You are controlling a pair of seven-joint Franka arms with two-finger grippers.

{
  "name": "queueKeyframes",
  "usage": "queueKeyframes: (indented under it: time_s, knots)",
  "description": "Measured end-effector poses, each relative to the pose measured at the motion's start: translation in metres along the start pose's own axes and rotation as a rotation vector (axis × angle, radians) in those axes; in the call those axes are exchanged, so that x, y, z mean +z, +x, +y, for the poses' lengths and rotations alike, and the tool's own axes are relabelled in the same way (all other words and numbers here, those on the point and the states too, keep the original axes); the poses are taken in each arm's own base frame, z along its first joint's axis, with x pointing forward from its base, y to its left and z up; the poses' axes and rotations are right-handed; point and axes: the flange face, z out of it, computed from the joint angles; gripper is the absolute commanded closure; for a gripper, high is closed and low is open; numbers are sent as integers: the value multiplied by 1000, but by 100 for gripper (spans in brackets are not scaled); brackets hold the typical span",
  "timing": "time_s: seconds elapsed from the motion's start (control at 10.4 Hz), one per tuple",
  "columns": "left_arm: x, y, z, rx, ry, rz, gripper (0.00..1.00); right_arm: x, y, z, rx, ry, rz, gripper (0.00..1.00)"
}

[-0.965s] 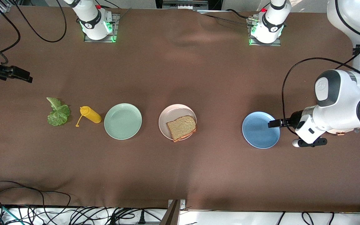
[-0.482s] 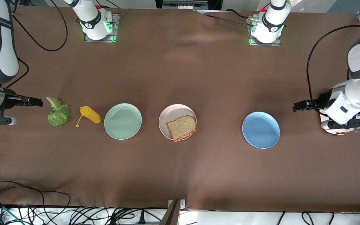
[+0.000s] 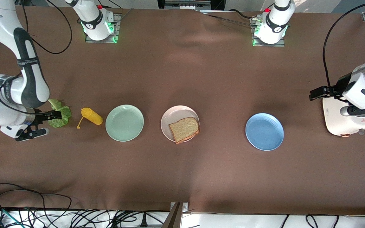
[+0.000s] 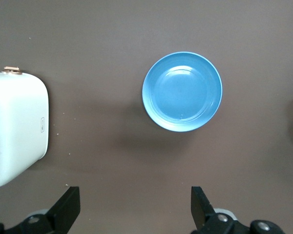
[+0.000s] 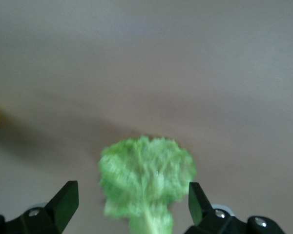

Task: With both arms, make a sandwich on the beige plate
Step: 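Retract the left gripper while the right gripper grasps the lettuce leaf, then lift the lettuce leaf with the right gripper toward the beige plate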

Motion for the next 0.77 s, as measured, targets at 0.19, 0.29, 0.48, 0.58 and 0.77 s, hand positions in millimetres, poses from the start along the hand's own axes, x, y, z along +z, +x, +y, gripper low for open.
queueKeyframes:
  time_s: [0.19, 0.29, 0.48, 0.58, 0.77]
  knots:
    - [-2, -13, 0, 5, 18, 0, 0, 32, -20, 0, -87, -30, -9, 0]
    - [-2, -17, 1, 8, 19, -1, 0, 31, -23, 4, -114, -46, -18, 5]
    - [-1, -23, 1, 10, 21, -2, 0, 32, -28, 6, -127, -52, -29, 20]
    - [-3, -25, 0, 9, 22, 0, 0, 38, -31, 5, -129, -47, -40, 39]
    - [-13, -28, -4, 0, 20, 20, 0, 43, -35, 3, -132, -42, -51, 85]
